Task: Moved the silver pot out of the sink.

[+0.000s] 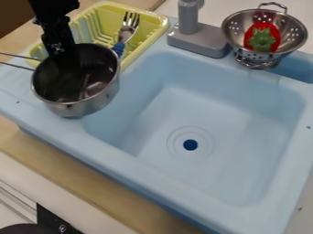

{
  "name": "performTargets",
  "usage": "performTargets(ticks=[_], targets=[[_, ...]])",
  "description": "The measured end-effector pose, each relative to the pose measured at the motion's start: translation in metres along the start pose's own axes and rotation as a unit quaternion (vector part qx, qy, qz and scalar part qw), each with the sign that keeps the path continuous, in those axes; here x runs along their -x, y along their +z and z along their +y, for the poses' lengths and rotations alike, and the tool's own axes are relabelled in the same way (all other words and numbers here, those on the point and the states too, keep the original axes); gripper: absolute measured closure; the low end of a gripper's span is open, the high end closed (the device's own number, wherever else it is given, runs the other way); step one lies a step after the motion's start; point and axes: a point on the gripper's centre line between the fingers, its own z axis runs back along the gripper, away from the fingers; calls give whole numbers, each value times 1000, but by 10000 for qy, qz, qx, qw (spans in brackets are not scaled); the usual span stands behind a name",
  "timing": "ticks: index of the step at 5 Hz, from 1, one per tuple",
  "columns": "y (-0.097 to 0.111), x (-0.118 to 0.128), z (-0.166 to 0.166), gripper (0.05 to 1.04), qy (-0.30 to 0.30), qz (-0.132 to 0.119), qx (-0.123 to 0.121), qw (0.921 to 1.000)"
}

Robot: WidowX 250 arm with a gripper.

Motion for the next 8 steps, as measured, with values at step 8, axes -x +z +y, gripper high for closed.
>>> performTargets(ticks=[8], targets=[[30,-62,-56,87,1681,-134,-1194,9784]])
